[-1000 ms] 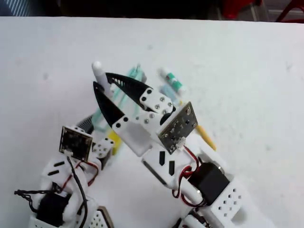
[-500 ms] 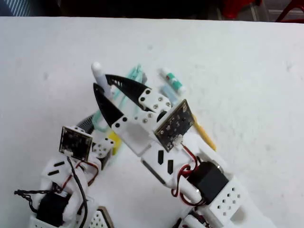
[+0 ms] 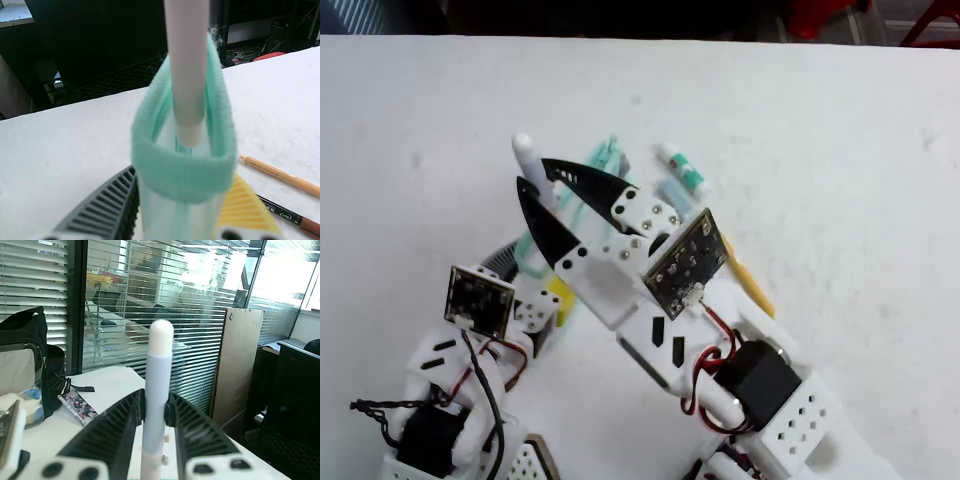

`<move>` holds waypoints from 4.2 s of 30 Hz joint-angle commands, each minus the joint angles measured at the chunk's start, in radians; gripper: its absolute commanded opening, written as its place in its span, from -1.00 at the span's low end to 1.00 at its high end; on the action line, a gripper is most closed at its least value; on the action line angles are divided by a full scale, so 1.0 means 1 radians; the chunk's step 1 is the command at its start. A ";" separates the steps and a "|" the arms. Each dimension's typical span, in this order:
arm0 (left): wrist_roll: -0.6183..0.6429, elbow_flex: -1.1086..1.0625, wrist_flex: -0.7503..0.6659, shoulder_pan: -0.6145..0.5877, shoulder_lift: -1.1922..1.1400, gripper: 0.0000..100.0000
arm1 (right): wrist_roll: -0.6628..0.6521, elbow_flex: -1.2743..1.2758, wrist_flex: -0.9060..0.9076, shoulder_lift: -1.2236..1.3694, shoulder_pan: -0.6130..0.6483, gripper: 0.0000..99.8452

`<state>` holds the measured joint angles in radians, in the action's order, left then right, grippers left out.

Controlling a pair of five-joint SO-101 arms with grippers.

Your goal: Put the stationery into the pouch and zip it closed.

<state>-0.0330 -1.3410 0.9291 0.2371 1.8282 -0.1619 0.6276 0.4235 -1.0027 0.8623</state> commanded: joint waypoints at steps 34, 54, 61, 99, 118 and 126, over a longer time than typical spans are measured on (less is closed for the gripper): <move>0.000 0.003 -0.017 -0.004 0.002 -0.56 | 0.003 -0.011 0.004 0.002 0.004 -0.76; -0.003 0.003 -0.017 -0.005 0.002 -0.56 | -0.055 -0.210 0.153 0.004 -0.213 -0.76; 0.002 0.002 -0.017 -0.005 0.002 -0.56 | -0.058 -0.207 0.189 0.005 -0.418 -0.76; 0.002 -0.003 -0.015 0.001 0.002 -0.56 | -0.221 -0.213 0.403 1.168 -0.779 -0.76; 0.002 -0.003 -0.015 0.001 0.002 -0.56 | -0.213 -0.213 0.392 1.185 -0.786 -0.97; 0.002 -0.003 -0.015 0.001 0.002 -0.56 | -0.213 -0.213 0.392 1.181 -0.786 -0.97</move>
<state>-0.0330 -1.3487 0.9291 0.2371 1.8282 -0.3721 0.4450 0.8224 0.1895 0.0813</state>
